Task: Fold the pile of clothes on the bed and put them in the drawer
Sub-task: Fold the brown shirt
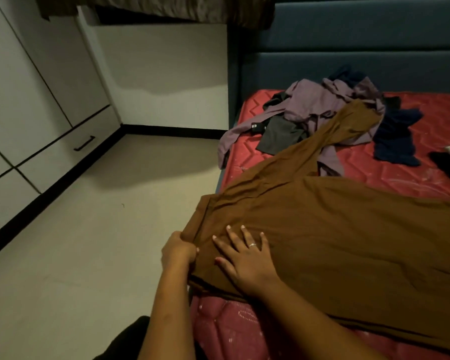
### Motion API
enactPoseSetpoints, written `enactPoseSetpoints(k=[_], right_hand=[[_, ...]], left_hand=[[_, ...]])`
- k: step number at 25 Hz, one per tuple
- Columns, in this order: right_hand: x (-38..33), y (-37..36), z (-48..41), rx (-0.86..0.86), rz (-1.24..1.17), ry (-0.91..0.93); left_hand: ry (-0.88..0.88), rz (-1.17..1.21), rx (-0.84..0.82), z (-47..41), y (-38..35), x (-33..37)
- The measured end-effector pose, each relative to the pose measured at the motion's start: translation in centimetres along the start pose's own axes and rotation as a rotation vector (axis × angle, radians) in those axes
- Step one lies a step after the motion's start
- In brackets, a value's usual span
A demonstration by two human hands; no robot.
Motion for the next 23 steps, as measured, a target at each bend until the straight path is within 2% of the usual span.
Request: enactPoseSetpoints(k=[3, 5, 6, 8, 10, 11, 13, 14, 16, 17, 23], right_hand=[[3.2, 1.8, 1.1, -0.019, 0.002, 0.132], [8.0, 3.4, 2.3, 0.011, 0.065, 0.119], [11.4, 3.9, 3.1, 0.016, 0.081, 0.059], [19.0, 4.5, 5.6, 0.011, 0.087, -0.116], [26.9, 4.6, 8.9, 0.001, 0.064, -0.376], [31.3, 4.8, 11.4, 0.006, 0.023, -0.539], [36.1, 4.8, 13.4, 0.014, -0.064, -0.736], [37.6, 4.9, 13.8, 0.018, -0.077, -0.778], [40.3, 5.3, 14.1, 0.024, -0.103, -0.835], [41.6, 5.6, 14.1, 0.047, -0.112, -0.859], [50.2, 6.1, 14.0, 0.182, -0.074, -0.946]], left_hand=[[-0.117, -0.389, 0.163, 3.0, 0.6, 2.3], [-0.402, -0.605, 0.285, 5.1, -0.6, 5.5], [-0.555, -0.668, 0.271, 6.2, -2.5, 7.1], [-0.746, -0.757, 0.027, 8.7, -7.8, 8.7], [-0.783, -0.890, -0.223, 11.9, -13.4, 7.9], [-0.808, -0.952, -0.251, 13.5, -16.3, 8.1], [-0.753, -0.948, -0.274, 15.2, -18.8, 7.8], [-0.709, -0.959, -0.319, 15.7, -20.1, 8.3], [-0.788, -0.960, -0.188, 15.4, -23.3, 10.8], [-0.778, -0.938, -0.182, 15.5, -24.6, 11.8], [-0.898, -0.965, -0.287, 15.3, -32.9, 17.8]])
Point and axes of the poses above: each hand's wrist, its own z-axis away from the middle knuckle, its own y-axis out of the back of the hand, x = y × z, the point moved 6 cm from there along -z, towards the middle knuckle, and after that the axes turned 4 degrees about -y, right-handed, at the moved point
